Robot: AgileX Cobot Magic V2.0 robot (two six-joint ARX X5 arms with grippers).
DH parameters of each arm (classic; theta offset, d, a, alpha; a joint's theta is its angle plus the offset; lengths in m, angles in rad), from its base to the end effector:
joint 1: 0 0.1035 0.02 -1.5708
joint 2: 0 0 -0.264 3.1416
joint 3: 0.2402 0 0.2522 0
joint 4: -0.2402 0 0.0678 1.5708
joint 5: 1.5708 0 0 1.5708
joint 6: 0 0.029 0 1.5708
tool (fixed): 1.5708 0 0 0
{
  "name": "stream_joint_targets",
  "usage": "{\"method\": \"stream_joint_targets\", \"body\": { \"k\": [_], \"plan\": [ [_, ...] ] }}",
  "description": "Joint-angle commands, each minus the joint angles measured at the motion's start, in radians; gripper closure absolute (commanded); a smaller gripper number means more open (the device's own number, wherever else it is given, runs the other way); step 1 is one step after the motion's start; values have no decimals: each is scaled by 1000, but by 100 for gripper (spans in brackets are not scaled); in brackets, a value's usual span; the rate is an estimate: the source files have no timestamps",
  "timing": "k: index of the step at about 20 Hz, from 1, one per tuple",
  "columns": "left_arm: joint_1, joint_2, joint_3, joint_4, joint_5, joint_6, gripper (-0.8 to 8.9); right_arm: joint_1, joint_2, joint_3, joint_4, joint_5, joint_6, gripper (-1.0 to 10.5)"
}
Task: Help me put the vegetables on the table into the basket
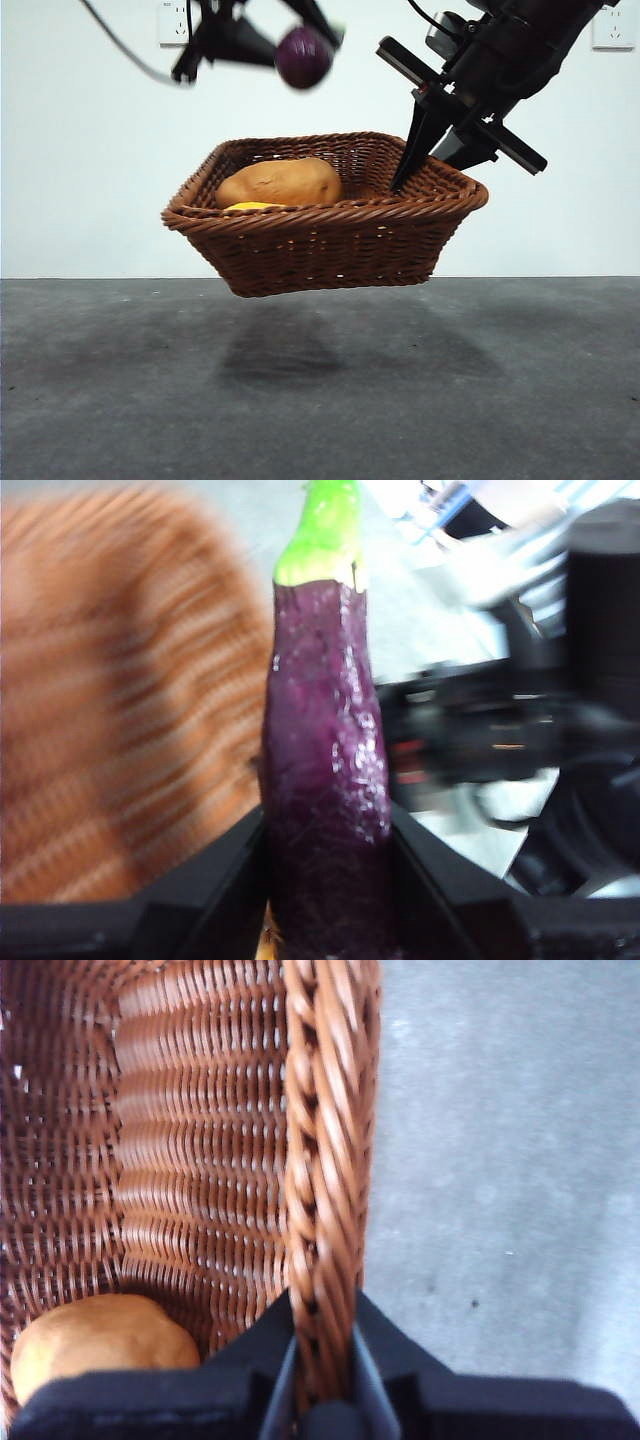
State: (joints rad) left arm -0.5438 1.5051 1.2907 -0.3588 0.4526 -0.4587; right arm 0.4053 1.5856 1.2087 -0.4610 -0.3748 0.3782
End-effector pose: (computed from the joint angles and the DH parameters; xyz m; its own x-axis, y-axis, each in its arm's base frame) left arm 0.2790 -0.1835 0.3225 0.4203 -0.7652 -0.4877 0.4936 0.6438 -0.5847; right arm 0.3057 0.1427 0.2627 0.4278 0.5819 -0.6916 -0.2980 0.8132 0.4999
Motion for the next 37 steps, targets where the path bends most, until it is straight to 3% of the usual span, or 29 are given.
{"method": "stream_joint_targets", "body": {
  "k": [1,5,9,10,12,18,22,25,27,31,34,37],
  "plan": [
    [2,49,-16,29,-5,-90,822,2,1,-4,15,-10,22,958],
    [0,152,-16,150,25,-257,822,20,1,-4,-7,10,8,958],
    [-5,180,-16,92,-84,-274,810,28,1,-4,-9,27,2,958],
    [-5,180,-16,97,-79,-273,762,28,1,-4,-9,26,2,958],
    [-5,180,-14,120,-31,-266,416,33,1,-4,-11,27,-9,958],
    [-10,177,-12,166,71,-261,397,34,1,-4,-38,24,-25,958],
    [21,92,-11,159,158,-203,405,26,1,-3,-25,24,-27,958],
    [77,-60,-11,86,158,-127,406,4,-1,-1,-18,11,-23,958],
    [126,-194,-11,-41,157,-10,416,-27,-7,15,-31,-15,-23,958],
    [227,-412,-11,-241,87,215,825,-129,-7,161,-220,-12,-129,958],
    [306,-539,-11,-360,-41,367,822,-233,-7,261,-358,49,-211,958],
    [358,-594,-11,-455,-106,466,822,-344,-6,247,-379,50,-237,958]
  ]
}}
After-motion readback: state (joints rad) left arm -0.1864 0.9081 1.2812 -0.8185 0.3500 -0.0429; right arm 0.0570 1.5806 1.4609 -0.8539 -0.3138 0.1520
